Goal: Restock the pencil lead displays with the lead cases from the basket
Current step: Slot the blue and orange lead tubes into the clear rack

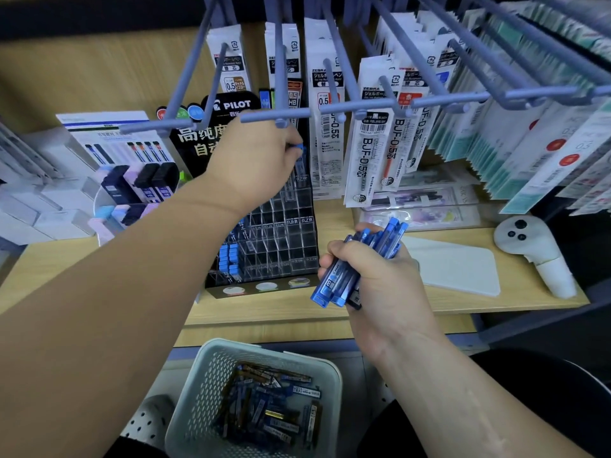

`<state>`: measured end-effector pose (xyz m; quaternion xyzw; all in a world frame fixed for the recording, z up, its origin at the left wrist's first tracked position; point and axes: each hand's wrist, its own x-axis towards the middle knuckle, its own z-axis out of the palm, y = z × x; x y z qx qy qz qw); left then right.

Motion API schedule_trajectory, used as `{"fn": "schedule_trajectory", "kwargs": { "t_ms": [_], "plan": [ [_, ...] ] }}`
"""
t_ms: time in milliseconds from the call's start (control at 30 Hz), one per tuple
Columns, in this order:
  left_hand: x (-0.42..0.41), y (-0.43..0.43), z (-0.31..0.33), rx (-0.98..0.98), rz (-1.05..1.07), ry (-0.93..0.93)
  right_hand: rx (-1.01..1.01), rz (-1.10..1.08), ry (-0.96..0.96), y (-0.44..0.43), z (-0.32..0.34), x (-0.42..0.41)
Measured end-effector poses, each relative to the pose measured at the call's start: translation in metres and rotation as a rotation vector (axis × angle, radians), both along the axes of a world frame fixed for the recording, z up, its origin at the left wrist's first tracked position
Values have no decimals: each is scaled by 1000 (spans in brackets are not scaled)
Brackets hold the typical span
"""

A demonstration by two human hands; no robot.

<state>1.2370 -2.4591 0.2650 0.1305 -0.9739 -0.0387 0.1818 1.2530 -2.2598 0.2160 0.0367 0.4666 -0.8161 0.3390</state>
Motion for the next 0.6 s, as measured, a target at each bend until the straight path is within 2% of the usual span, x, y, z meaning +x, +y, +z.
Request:
{"fn": "schedule_trajectory", "kwargs": {
  "t_ms": [133, 233, 400, 500, 600],
  "plan": [
    [-1, -2, -14, 34, 62, 153, 1, 1, 0, 0, 0, 1],
    [-5, -3, -15, 69, 153, 148, 1, 4, -8, -1, 0, 1],
    [6, 2, -13, 138, 122, 268, -9, 5, -12, -2, 0, 1],
    [30, 21, -20, 404, 78, 342, -28, -1, -6, -3, 1, 0],
    [65, 51, -32, 788, 72, 189, -66, -43, -4, -3, 1, -1]
  ]
}}
